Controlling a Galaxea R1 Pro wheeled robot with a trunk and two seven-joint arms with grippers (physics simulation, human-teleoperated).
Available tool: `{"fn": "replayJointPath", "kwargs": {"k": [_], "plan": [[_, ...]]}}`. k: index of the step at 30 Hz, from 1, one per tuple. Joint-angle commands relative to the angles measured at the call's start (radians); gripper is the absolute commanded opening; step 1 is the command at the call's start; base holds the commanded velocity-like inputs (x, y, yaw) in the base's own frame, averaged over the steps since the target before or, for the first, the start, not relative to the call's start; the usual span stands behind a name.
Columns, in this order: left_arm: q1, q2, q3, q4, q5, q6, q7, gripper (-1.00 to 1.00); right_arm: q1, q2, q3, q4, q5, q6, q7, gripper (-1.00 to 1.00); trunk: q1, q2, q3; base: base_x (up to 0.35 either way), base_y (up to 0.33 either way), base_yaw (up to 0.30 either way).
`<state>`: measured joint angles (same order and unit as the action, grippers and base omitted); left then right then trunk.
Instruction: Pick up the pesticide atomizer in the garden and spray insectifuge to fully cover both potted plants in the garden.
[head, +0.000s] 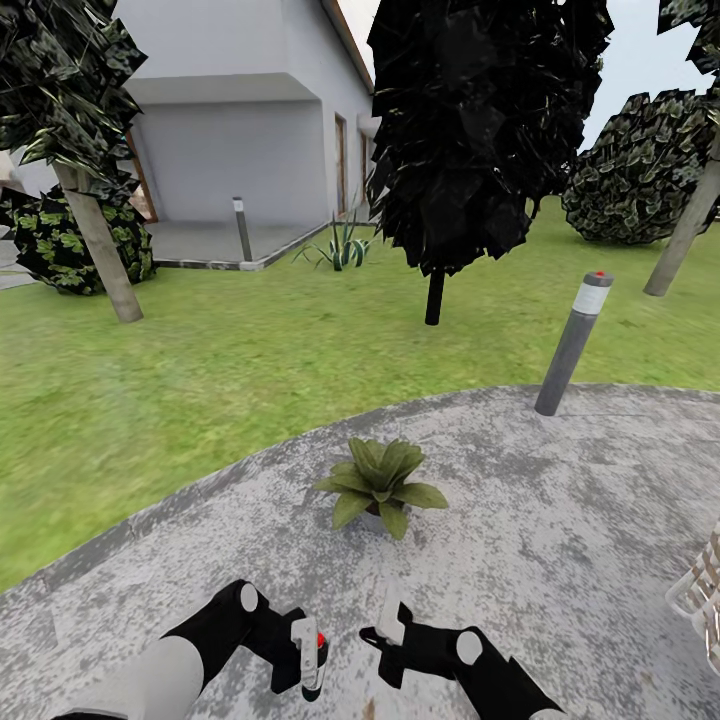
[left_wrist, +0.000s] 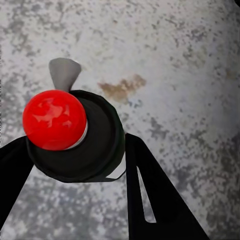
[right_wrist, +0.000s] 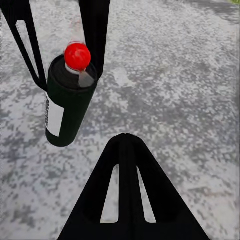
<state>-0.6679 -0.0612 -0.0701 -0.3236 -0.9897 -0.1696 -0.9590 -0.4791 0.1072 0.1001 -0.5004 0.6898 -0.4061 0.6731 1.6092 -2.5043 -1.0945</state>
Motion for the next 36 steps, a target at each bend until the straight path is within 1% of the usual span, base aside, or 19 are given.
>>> {"fn": "replayJointPath", "kwargs": {"k": [1,3,4,11,14,16,17,18,21,24,25,27,32,36], "plan": [[0.001,0.0,0.001,-0.001,-0.009,-0.01,0.004,-1.0,-0.001,0.004,-0.001,-0.003,0.01,-0.005,0.001,-1.0,0.0,0.0,-0.001,0.0,0.0,0.0],[0.002,0.001,0.001,-0.002,-0.008,-0.01,0.019,-1.0,-0.001,0.013,-0.002,-0.006,0.01,-0.005,0.003,-1.0,0.0,0.0,-0.001,0.0,0.0,0.0],[0.002,0.002,0.005,-0.001,0.001,-0.015,0.039,-1.0,-0.001,0.02,-0.002,-0.008,0.01,-0.005,0.005,-1.0,0.0,0.0,-0.001,0.0,0.0,0.0],[0.002,-0.006,0.011,-0.001,0.011,-0.022,0.043,-1.0,-0.003,0.022,-0.002,-0.009,0.01,-0.007,0.004,-1.0,0.0,0.0,-0.001,0.0,0.0,0.0],[0.002,-0.009,0.012,0.0,0.014,-0.036,0.043,-1.0,-0.003,0.022,-0.002,-0.009,0.01,-0.007,0.004,-1.0,0.0,0.0,-0.001,0.0,0.0,0.0],[0.002,-0.009,0.012,0.001,0.032,-0.046,0.041,-1.0,-0.003,0.022,-0.002,-0.009,0.01,-0.007,0.004,-1.0,0.0,0.0,-0.001,0.0,0.0,0.0],[0.002,-0.009,0.011,0.001,0.053,-0.051,0.039,-1.0,-0.003,0.022,-0.002,-0.009,0.01,-0.007,0.004,-1.0,0.0,0.0,-0.001,0.0,0.0,0.0],[0.002,-0.01,0.011,0.001,0.066,-0.053,0.038,-1.0,-0.003,0.022,-0.002,-0.009,0.01,-0.007,0.004,-1.0,0.0,0.0,-0.001,0.0,0.0,0.0],[0.002,-0.013,0.009,0.001,0.085,-0.055,0.035,-1.0,-0.003,0.022,-0.002,-0.009,0.01,-0.007,0.005,-1.0,0.0,0.0,-0.001,0.0,0.0,0.0],[0.002,-0.016,0.007,0.001,0.091,-0.056,0.032,-1.0,-0.003,0.022,-0.002,-0.009,0.01,-0.007,0.004,-1.0,0.0,0.0,-0.001,0.0,0.0,0.0],[0.002,-0.017,0.005,0.002,0.093,-0.076,0.03,-1.0,-0.003,0.022,-0.002,-0.009,0.01,-0.007,0.004,-1.0,0.0,0.0,-0.001,0.0,0.0,0.0],[0.002,-0.018,0.005,0.005,0.093,-0.084,0.029,-1.0,-0.003,0.022,-0.002,-0.009,0.01,-0.007,0.003,-1.0,0.0,0.0,-0.001,0.0,0.0,0.0],[0.003,-0.03,0.005,0.011,0.092,-0.09,0.023,-1.0,-0.003,0.022,-0.002,-0.009,0.01,-0.007,0.003,-1.0,0.0,0.0,-0.001,0.0,0.0,0.0],[0.004,-0.032,0.004,0.012,0.092,-0.091,0.023,-1.0,-0.003,0.021,-0.002,-0.009,0.01,-0.007,0.003,-1.0,0.0,0.0,-0.001,0.0,0.0,0.0]]}}
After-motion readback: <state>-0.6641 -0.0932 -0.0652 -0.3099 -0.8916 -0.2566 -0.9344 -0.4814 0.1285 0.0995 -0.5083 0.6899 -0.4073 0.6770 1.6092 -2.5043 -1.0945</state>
